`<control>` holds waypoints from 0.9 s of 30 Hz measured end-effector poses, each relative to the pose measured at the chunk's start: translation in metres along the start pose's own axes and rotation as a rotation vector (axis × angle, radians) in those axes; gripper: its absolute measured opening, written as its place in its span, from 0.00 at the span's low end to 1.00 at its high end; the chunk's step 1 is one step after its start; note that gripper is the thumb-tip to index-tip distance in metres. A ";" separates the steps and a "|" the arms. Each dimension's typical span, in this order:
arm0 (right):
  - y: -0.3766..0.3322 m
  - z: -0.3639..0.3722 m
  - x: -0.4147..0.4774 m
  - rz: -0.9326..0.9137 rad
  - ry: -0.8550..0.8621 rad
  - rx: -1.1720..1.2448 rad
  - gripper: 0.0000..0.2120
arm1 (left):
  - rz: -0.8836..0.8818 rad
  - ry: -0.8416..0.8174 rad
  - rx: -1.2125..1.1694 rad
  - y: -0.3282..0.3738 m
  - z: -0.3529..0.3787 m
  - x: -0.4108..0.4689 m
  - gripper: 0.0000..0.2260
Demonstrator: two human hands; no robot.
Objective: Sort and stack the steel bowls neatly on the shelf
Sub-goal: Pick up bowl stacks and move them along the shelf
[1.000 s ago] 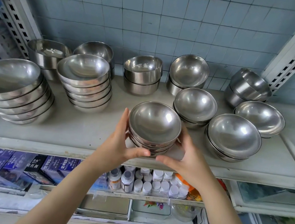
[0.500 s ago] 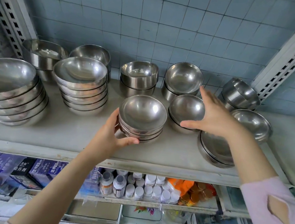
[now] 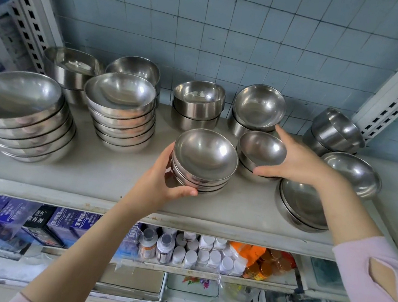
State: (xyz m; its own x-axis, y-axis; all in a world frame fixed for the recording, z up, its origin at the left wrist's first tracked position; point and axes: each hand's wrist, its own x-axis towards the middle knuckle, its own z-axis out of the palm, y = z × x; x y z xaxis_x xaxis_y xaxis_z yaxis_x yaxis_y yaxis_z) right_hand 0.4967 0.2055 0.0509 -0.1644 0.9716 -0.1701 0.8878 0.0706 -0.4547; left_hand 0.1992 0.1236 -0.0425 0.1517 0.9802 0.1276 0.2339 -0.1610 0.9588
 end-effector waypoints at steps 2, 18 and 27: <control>-0.006 -0.006 -0.007 -0.036 0.071 0.039 0.67 | -0.003 -0.001 -0.003 0.000 0.000 0.000 0.46; -0.087 0.033 -0.031 -0.349 0.020 0.118 0.56 | -0.023 0.029 0.000 -0.001 -0.002 0.001 0.46; -0.082 0.027 -0.025 -0.388 -0.122 0.151 0.63 | -0.044 0.039 -0.006 -0.001 -0.001 0.000 0.47</control>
State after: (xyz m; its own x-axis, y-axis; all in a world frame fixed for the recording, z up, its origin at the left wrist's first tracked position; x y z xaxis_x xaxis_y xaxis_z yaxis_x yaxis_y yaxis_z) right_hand 0.4161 0.1694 0.0692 -0.5309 0.8454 -0.0591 0.6789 0.3826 -0.6267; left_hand 0.1981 0.1242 -0.0428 0.1037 0.9901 0.0950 0.2343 -0.1171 0.9651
